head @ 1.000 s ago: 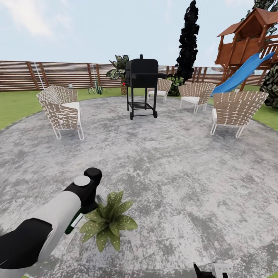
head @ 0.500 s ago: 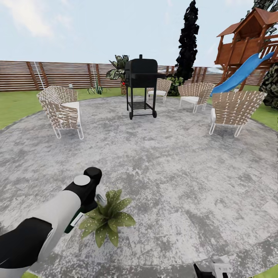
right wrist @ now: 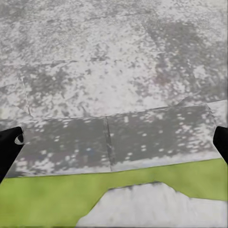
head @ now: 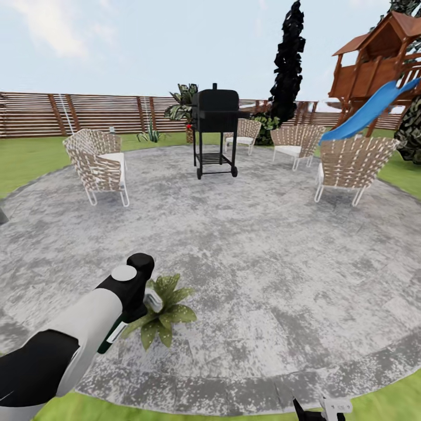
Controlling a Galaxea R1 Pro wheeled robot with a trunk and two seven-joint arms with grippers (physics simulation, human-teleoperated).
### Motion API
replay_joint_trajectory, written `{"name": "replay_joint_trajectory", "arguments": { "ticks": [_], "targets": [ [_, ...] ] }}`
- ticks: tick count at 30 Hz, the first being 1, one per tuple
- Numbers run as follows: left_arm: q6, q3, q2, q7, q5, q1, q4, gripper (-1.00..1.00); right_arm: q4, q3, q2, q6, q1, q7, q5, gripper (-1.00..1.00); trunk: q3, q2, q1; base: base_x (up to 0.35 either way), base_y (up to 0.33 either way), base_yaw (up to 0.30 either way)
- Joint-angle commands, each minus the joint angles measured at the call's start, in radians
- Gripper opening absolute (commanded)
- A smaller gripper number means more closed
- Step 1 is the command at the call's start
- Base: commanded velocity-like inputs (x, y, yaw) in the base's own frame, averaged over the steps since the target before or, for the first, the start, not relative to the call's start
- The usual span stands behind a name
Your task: Pick up the pesticide atomizer in the garden and spray insectifuge to fully cover both potted plants in the garden.
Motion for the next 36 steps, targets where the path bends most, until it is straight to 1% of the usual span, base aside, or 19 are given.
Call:
{"name": "replay_joint_trajectory", "arguments": {
  "ticks": [1, 3, 6, 7, 9, 11, 12, 14, 15, 16, 17, 18, 21, 22, 24, 26, 27, 34, 36],
  "targets": [
    [0.011, -0.002, 0.0, -0.01, -0.008, 0.0, 0.0, -1.0, 0.0, -0.009, 0.0, -0.002, -0.001, 0.008, 0.002, 1.0, -0.001, 0.0, 0.0, -0.094, -0.067, 0.246],
    [0.013, 0.002, -0.001, -0.01, 0.002, 0.004, 0.007, -1.0, 0.0, -0.009, 0.0, -0.002, -0.001, 0.008, 0.002, 1.0, -0.001, 0.0, 0.0, -0.029, -0.021, 0.19],
    [0.014, 0.006, -0.002, -0.01, 0.007, 0.031, 0.001, -1.0, 0.0, -0.009, 0.0, -0.002, -0.001, 0.008, 0.002, 1.0, -0.001, 0.0, 0.0, -0.006, -0.004, 0.043],
    [0.02, 0.013, -0.006, -0.01, 0.011, 0.047, -0.003, -1.0, 0.0, -0.009, 0.0, -0.002, -0.001, 0.008, 0.002, 1.0, -0.001, 0.0, 0.0, 0.0, 0.0, 0.002],
    [0.023, 0.014, -0.011, -0.01, 0.025, 0.062, -0.003, -1.0, 0.0, -0.009, 0.0, -0.002, -0.001, 0.008, 0.002, 1.0, -0.001, 0.0, 0.0, 0.0, 0.0, 0.001],
    [0.024, 0.014, -0.024, -0.004, 0.049, 0.079, -0.003, -1.0, 0.0, -0.009, 0.0, -0.002, -0.001, 0.009, 0.003, 1.0, -0.001, 0.0, 0.0, 0.0, 0.0, 0.0],
    [0.024, 0.015, -0.036, 0.031, 0.062, 0.084, -0.002, -1.0, 0.0, -0.009, 0.0, -0.002, -0.001, 0.009, 0.002, 1.0, -0.001, 0.0, 0.0, 0.0, 0.0, 0.0],
    [0.024, 0.015, -0.046, 0.08, 0.089, 0.093, -0.001, -1.0, 0.0, -0.009, 0.0, -0.002, -0.001, 0.009, 0.003, 1.0, -0.001, 0.0, 0.0, 0.0, 0.0, 0.0],
    [0.024, 0.015, -0.047, 0.108, 0.127, 0.098, -0.001, -1.0, 0.0, -0.009, 0.0, -0.002, -0.001, 0.009, 0.003, 1.0, -0.001, 0.0, 0.0, 0.0, 0.0, 0.0],
    [0.023, 0.015, -0.044, 0.12, 0.154, 0.102, -0.001, -1.0, 0.0, -0.009, 0.0, -0.002, -0.001, 0.009, 0.003, 1.0, -0.001, 0.0, 0.0, 0.0, 0.0, 0.0],
    [0.023, 0.02, -0.037, 0.143, 0.18, 0.117, -0.001, -1.0, 0.0, -0.009, 0.0, -0.002, -0.001, 0.01, 0.004, 1.0, -0.001, 0.0, 0.0, 0.0, 0.0, 0.0],
    [0.023, 0.036, -0.036, 0.158, 0.185, 0.123, -0.002, -1.0, 0.0, -0.009, 0.0, -0.002, -0.001, 0.01, 0.004, 1.0, -0.001, 0.0, 0.0, 0.0, 0.0, 0.0],
    [0.021, 0.111, -0.033, 0.201, 0.189, 0.132, 0.002, -1.0, 0.0, -0.009, 0.0, -0.002, -0.001, 0.009, 0.004, 1.0, -0.001, 0.0, 0.0, 0.0, 0.0, 0.0],
    [0.02, 0.131, -0.029, 0.215, 0.189, 0.133, 0.004, -1.0, 0.0, -0.009, 0.0, -0.002, -0.001, 0.01, 0.004, 1.0, -0.001, 0.0, 0.0, 0.0, 0.0, 0.0],
    [0.018, 0.155, -0.016, 0.224, 0.19, 0.134, 0.003, -1.0, 0.0, -0.009, 0.0, -0.002, -0.001, 0.009, 0.004, 1.0, -0.001, 0.0, 0.0, 0.0, 0.0, 0.0],
    [0.017, 0.175, -0.01, 0.227, 0.191, 0.134, 0.001, -1.0, 0.0, -0.009, 0.0, -0.002, -0.001, 0.01, 0.004, 1.0, -0.001, 0.0, 0.0, 0.0, 0.0, 0.0],
    [0.016, 0.191, -0.008, 0.229, 0.192, 0.134, -0.001, -1.0, 0.001, -0.009, 0.0, -0.002, -0.001, 0.01, 0.004, 1.0, -0.001, 0.0, 0.0, 0.0, 0.0, 0.0],
    [0.015, 0.199, -0.008, 0.23, 0.192, 0.136, 0.009, -1.0, 0.002, -0.009, 0.0, -0.002, -0.001, 0.01, 0.004, 1.0, -0.001, 0.0, 0.0, -0.01, 0.004, 0.0],
    [0.014, 0.199, -0.008, 0.231, 0.193, 0.157, 0.005, -1.0, 0.002, -0.009, 0.0, -0.002, -0.001, 0.01, 0.004, 1.0, -0.001, 0.0, 0.0, -0.177, 0.122, 0.0]
  ]
}}
